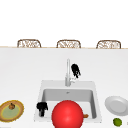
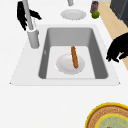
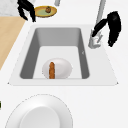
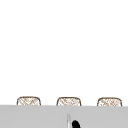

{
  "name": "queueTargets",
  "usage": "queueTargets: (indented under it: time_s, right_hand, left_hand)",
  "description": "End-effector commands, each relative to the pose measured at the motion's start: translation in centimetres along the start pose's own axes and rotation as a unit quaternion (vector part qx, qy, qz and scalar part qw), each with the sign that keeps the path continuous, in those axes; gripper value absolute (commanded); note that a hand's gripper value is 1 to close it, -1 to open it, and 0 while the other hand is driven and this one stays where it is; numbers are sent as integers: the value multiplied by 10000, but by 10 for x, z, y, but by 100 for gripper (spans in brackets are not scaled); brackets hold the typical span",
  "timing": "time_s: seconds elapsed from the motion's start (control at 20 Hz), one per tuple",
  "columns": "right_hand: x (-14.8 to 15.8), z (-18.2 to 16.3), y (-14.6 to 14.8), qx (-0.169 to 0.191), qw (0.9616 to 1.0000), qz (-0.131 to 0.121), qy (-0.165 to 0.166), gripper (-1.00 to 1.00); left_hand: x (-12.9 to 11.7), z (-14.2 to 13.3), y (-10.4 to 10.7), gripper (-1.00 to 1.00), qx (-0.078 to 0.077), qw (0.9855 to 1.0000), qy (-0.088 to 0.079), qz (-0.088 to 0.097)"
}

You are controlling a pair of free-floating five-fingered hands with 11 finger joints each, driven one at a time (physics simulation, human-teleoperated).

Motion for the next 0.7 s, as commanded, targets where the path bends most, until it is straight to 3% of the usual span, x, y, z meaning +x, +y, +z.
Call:
queueTargets:
  time_s: [0.0, 0.3, 0.35, 0.4, 0.65]
  right_hand:
    - [3, -17, 8, -39, 9997, 233, 62, -100]
    - [3, -35, 11, -55, 9997, 199, 151, -100]
    - [3, -35, 13, -53, 9997, 214, 144, 100]
    - [2, -31, 13, -54, 9994, 338, 113, 100]
    - [-17, -9, 18, 264, 9996, 56, -121, 100]
  left_hand:
    - [0, 0, 0, 0, 0, 10000, 0, 0]
    - [0, 0, 0, 0, 0, 10000, 0, 0]
    - [0, 0, 0, 0, 0, 10000, 0, 0]
    - [0, 0, 0, 0, 0, 10000, 0, 0]
    - [0, 0, 0, 0, 0, 10000, 0, 0]
